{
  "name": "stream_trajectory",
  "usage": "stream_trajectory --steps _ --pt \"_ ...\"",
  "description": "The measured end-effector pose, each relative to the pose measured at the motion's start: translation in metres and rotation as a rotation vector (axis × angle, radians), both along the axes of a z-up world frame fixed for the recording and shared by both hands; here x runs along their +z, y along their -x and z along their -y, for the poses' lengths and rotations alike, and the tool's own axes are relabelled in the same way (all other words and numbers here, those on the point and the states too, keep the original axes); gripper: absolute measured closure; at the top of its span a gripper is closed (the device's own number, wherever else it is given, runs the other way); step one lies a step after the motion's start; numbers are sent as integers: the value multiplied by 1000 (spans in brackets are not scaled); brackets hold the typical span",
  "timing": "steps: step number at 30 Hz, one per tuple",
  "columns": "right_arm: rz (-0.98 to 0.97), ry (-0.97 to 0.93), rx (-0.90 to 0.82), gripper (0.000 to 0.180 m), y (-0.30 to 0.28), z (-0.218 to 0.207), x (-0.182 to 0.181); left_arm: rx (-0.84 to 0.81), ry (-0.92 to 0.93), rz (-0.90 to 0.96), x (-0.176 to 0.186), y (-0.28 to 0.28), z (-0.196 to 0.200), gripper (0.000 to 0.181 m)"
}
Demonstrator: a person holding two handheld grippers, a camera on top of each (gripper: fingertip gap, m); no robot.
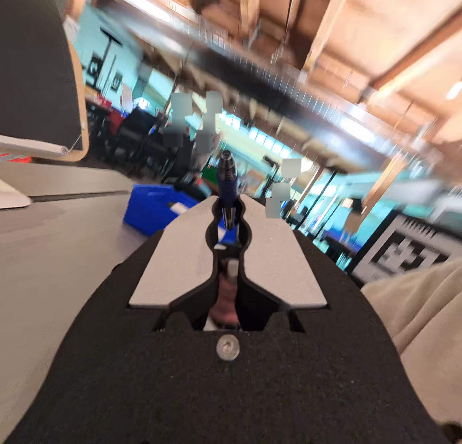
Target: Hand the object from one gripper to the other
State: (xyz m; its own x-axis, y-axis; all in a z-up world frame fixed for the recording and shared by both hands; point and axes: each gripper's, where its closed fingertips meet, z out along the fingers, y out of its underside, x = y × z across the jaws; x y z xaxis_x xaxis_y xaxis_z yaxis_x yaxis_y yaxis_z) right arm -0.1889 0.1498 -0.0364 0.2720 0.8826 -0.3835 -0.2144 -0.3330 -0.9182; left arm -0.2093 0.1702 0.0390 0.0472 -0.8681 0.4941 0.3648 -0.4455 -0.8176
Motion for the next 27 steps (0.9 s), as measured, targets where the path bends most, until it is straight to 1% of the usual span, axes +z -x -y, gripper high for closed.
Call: stream_trajectory --steps 2,3,5,7,11,13,15,16,19,23,25,26,27 --pt "-262 96 2 119 -1 -2 22 8 106 166 1 3 -5 170" --pt "-339 116 -3 120 -3 -3 28 4 153 218 -2 2 -6 170" --pt "-395 122 -12 125 -4 -5 35 -30 225 296 -9 -4 -6 170" --pt "-410 140 29 131 -3 -2 37 -52 250 307 -16 -12 -4 170" --pt "-479 170 31 134 -16 -6 39 -60 238 280 -19 -23 1 170" --pt "-501 165 50 141 -21 -5 40 -64 242 275 -21 -26 1 170" --pt "-498 158 45 147 -24 -7 40 -52 257 257 -26 -29 -1 170" --pt "-499 151 56 157 -24 -5 41 -58 266 259 -28 -30 -1 170" --pt "-473 139 45 160 -27 -7 39 -70 285 261 -29 -32 0 170" --pt "-423 114 25 165 -34 -9 37 -80 246 180 -30 -38 6 169" --pt "-431 101 24 166 -39 -10 41 -64 208 120 -30 -36 7 161" --pt "-419 99 9 165 -42 -12 41 -46 186 80 -32 -33 7 154" --pt "-395 95 -1 166 -45 -13 40 -17 165 22 -35 -30 6 143"
